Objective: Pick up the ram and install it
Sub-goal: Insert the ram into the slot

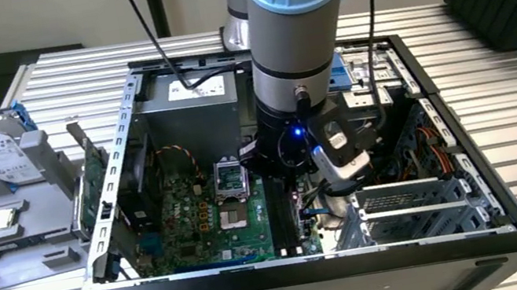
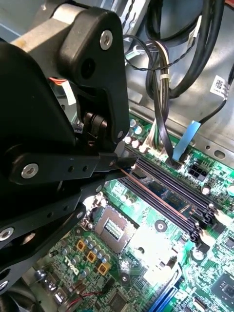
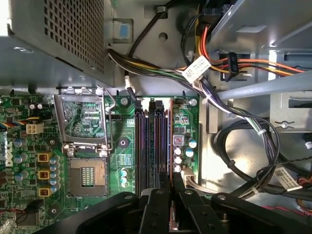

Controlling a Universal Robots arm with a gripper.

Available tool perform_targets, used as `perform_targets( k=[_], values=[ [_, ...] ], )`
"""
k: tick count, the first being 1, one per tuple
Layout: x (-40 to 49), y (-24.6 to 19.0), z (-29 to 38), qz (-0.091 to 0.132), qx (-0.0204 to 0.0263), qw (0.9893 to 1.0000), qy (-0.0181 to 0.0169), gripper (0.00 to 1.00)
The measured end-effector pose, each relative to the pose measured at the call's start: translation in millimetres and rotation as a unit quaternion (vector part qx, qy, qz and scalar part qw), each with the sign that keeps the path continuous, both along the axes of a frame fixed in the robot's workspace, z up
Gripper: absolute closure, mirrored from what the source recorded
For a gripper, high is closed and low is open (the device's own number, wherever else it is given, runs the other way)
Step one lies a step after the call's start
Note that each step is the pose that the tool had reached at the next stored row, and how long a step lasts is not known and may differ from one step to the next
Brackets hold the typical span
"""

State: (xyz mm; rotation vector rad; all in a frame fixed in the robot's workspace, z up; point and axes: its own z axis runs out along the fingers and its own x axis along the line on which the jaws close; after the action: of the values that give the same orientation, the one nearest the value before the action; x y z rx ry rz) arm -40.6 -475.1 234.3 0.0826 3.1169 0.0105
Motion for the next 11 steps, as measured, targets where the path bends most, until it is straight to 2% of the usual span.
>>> perform_targets(
  k=[11],
  values=[
    [0.0,-0.4,-1.1,0.002,-0.0001,1.0000,0.0011,1.00]
  ],
)
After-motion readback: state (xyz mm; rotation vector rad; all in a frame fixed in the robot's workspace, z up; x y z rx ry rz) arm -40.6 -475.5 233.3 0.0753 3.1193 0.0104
